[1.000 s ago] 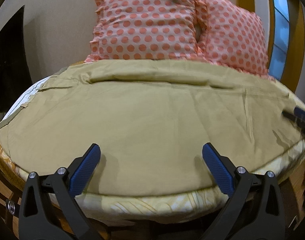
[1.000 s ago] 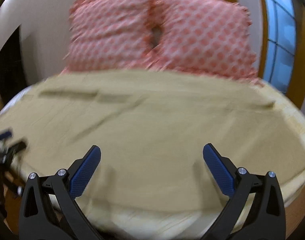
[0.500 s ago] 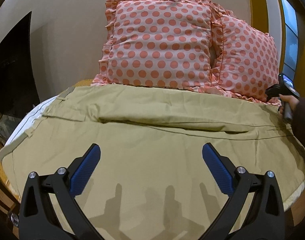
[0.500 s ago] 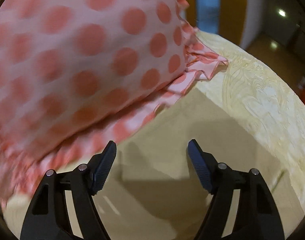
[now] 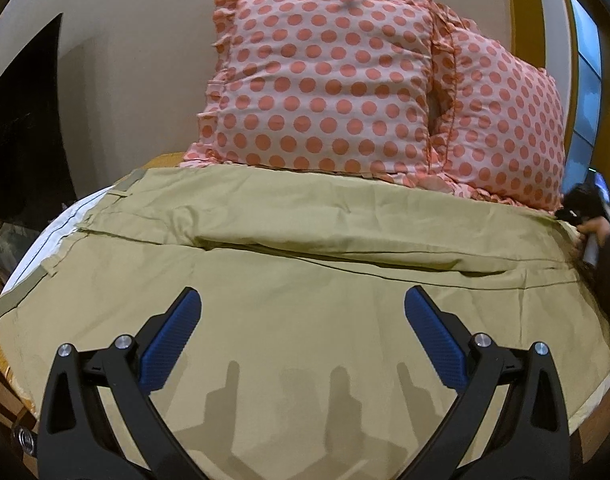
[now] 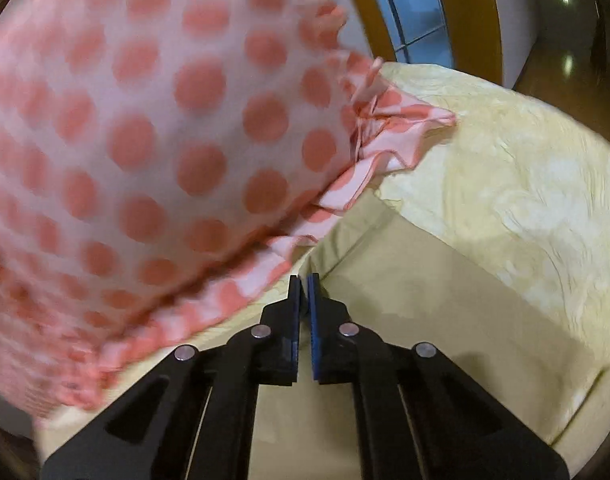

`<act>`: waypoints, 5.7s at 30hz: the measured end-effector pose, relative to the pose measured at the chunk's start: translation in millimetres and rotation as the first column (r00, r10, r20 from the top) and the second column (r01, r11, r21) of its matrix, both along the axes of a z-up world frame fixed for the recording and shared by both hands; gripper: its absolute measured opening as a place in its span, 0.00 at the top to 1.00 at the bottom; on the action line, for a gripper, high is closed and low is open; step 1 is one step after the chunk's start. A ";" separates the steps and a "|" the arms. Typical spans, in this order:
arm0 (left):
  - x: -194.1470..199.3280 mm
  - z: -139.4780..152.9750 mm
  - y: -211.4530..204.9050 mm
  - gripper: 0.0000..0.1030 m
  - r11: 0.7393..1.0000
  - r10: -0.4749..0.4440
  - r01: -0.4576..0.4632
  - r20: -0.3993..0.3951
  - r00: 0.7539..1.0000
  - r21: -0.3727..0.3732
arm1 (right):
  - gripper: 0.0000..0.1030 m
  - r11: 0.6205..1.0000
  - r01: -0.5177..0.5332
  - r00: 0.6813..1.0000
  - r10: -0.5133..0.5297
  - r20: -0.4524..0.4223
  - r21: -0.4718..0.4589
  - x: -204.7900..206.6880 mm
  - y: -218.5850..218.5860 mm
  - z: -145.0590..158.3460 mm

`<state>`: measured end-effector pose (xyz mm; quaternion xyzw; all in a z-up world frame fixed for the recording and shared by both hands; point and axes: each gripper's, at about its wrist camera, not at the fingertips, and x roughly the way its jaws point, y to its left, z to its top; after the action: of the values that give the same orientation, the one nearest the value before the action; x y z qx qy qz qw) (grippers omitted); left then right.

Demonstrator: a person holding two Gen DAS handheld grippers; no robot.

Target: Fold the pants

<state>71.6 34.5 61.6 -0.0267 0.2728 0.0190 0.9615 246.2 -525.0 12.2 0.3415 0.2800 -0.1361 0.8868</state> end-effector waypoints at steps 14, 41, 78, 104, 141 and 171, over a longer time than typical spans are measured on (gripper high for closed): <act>2.9 27.4 59.1 0.02 0.980 0.082 -0.073 0.039 0.996 -0.186 | 0.96 0.923 -0.009 0.990 -0.045 0.132 0.386 -242.0 3.8 -47.1; 183.6 11.2 110.3 0.12 0.934 0.084 -0.174 -0.281 0.956 -0.312 | 0.98 0.934 -0.039 0.968 -0.052 0.244 0.356 -197.5 7.6 -40.8; -94.6 -44.0 148.9 0.93 0.872 0.155 -0.230 -0.202 0.967 -0.433 | 0.91 0.988 0.110 0.974 -0.129 0.186 0.110 -307.1 -4.2 -36.3; -120.7 -36.1 175.8 0.33 0.863 0.276 -0.276 -0.062 0.959 -0.424 | 0.96 0.966 0.056 0.969 0.008 0.247 -0.251 -283.8 45.7 -35.2; -66.5 -42.7 288.0 0.52 0.714 0.463 -0.482 -0.175 0.869 -0.507 | 0.08 0.442 -0.868 0.414 0.896 0.164 -0.227 -226.9 361.9 1.6; -86.2 20.6 -83.0 0.38 0.731 -0.678 0.678 -0.024 0.734 0.081 | 0.07 0.727 -0.661 0.748 0.620 0.234 0.185 -174.0 179.3 -8.3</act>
<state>-14.7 -48.4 82.1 0.1148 0.2591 -0.3214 0.9035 72.1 -345.7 4.0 0.3447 0.3256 0.2437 0.8460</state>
